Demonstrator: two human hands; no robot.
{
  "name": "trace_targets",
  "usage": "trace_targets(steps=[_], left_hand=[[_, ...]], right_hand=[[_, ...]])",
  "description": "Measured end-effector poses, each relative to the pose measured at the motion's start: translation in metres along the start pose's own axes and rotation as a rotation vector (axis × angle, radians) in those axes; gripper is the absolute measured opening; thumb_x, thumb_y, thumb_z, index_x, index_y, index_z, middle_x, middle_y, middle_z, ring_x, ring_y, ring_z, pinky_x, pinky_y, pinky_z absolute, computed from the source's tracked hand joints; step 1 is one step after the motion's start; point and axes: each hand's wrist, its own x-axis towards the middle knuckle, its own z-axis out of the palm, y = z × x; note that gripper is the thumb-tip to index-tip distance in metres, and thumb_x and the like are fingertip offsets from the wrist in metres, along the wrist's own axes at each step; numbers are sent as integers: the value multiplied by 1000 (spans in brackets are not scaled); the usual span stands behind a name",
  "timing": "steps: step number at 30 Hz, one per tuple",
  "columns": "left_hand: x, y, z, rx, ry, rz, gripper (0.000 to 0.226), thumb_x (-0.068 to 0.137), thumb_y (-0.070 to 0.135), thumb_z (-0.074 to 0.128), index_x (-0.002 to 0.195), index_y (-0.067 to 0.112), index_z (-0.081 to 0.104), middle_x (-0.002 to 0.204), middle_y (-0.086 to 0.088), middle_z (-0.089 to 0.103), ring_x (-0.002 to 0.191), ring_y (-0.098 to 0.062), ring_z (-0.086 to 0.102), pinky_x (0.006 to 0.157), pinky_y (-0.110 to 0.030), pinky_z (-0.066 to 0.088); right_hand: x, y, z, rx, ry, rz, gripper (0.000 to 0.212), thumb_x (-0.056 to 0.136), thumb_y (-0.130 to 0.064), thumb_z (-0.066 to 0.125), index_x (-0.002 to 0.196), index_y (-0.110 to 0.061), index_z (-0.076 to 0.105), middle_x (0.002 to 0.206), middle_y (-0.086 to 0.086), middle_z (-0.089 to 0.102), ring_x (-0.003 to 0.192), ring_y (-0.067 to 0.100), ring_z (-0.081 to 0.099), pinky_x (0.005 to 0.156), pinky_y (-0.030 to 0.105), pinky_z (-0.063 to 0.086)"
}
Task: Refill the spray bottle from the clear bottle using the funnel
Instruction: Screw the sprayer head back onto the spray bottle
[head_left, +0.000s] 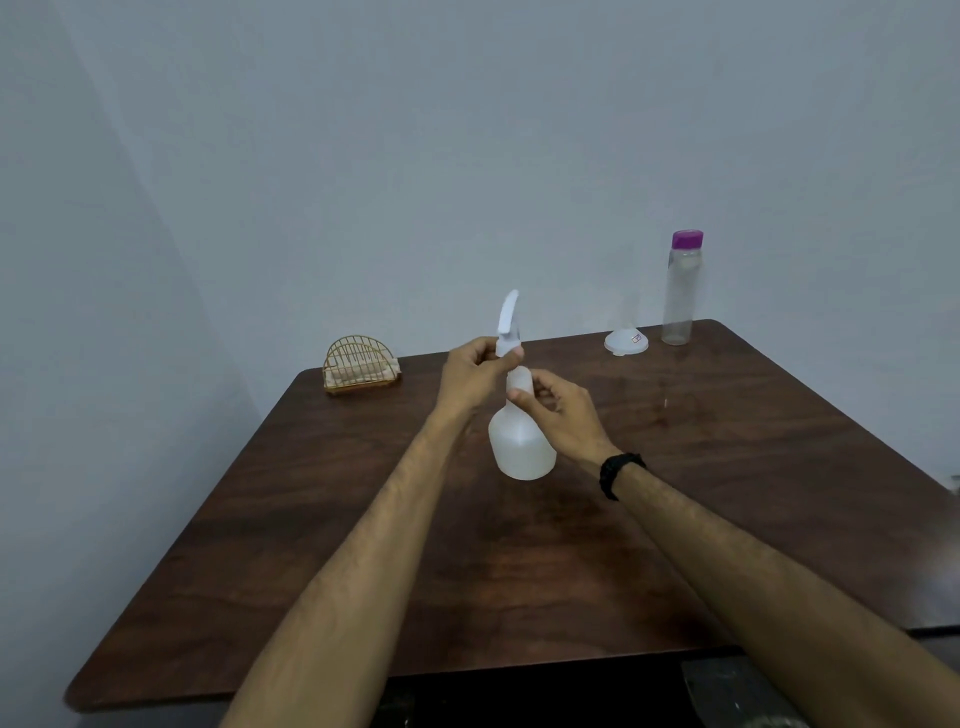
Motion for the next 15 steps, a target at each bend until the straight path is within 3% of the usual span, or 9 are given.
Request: trace_targets(steps=[4, 8, 15], left_hand=[[-9, -16, 6, -32, -15, -10, 9, 89, 21, 74, 96, 19, 77, 94, 1, 77, 91, -16, 73, 88, -37, 59], [-12, -25, 8, -37, 18, 26, 16, 86, 28, 76, 100, 20, 78, 95, 0, 78, 97, -21, 74, 94, -47, 57], [-17, -35, 8, 56, -11, 73, 52, 75, 51, 72, 116, 18, 73, 107, 1, 76, 103, -19, 72, 96, -48, 56]], right_hand=[[-1, 3, 4, 29, 0, -1, 25, 95, -39, 65, 111, -22, 70, 102, -11, 73, 97, 5, 69, 87, 27, 55], [0, 6, 7, 22, 12, -1, 29, 94, -42, 64, 114, -22, 70, 105, -10, 73, 99, 6, 68, 89, 31, 57], [0, 12, 9, -30, 34, -14, 30, 95, -44, 60, 116, -25, 68, 106, -12, 71, 101, 5, 66, 90, 36, 57]])
